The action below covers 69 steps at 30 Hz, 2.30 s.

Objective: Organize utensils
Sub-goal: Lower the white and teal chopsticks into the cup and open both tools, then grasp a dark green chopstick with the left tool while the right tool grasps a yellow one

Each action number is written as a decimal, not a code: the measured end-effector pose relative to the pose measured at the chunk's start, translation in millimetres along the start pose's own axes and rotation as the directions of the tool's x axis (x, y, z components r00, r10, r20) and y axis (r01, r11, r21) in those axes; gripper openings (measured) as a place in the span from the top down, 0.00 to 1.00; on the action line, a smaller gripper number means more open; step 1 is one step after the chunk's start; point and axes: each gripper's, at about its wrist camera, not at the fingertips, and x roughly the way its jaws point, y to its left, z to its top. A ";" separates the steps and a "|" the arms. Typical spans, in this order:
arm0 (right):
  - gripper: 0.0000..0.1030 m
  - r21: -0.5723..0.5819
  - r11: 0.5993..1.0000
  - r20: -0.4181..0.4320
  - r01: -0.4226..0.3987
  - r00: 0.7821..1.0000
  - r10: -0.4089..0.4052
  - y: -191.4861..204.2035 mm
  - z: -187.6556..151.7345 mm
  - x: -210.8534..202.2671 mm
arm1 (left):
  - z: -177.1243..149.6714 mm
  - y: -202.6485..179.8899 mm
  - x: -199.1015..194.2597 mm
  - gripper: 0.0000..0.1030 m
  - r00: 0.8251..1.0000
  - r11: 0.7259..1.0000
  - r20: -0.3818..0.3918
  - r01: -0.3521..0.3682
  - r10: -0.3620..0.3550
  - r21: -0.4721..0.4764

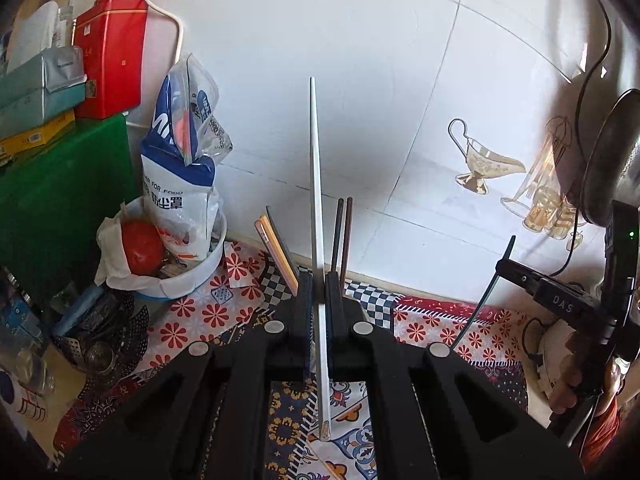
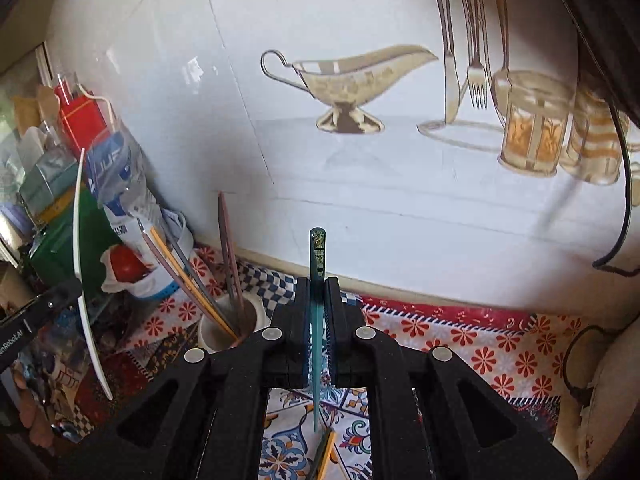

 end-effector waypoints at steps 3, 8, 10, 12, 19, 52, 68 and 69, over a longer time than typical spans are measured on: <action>0.94 -0.011 1.000 0.030 -0.022 0.999 0.022 5.6 13.9 -3.3 | 8.1 -3.1 5.6 0.97 1.000 1.000 0.023 -0.006 0.006 0.007; 0.94 -0.027 0.997 0.077 -0.072 0.994 0.074 16.8 34.2 -7.6 | 20.5 -9.7 22.6 0.97 0.999 1.000 0.040 -0.014 0.013 0.026; 0.94 -0.033 0.995 0.101 -0.094 0.990 0.097 23.0 42.7 -8.9 | 24.7 -12.2 29.8 0.97 0.998 0.999 0.055 -0.009 0.007 0.032; 0.94 -0.044 0.992 0.121 -0.116 0.985 0.121 30.0 49.0 -9.2 | 27.6 -14.6 38.5 0.97 0.998 0.999 0.068 -0.010 0.007 0.038; 0.94 -0.086 0.983 0.154 -0.159 0.973 0.171 54.9 61.0 6.9 | 25.8 -14.2 80.9 0.97 0.995 0.998 0.094 -0.046 0.043 0.030; 0.84 -0.277 0.957 -0.068 -0.083 0.995 0.067 81.4 15.9 13.2 | -12.7 -9.6 37.9 0.91 0.998 0.996 -0.055 0.003 0.002 0.087; 0.71 -0.204 0.979 -0.045 -0.001 0.999 -0.008 73.8 -54.5 -64.7 | -67.8 9.5 -25.8 0.56 0.991 0.996 -0.124 -0.033 0.043 0.078; 0.71 -0.195 0.981 -0.056 0.010 0.998 -0.022 71.5 -61.0 -64.9 | -73.7 10.3 -27.7 0.56 0.990 0.996 -0.138 -0.033 0.044 0.082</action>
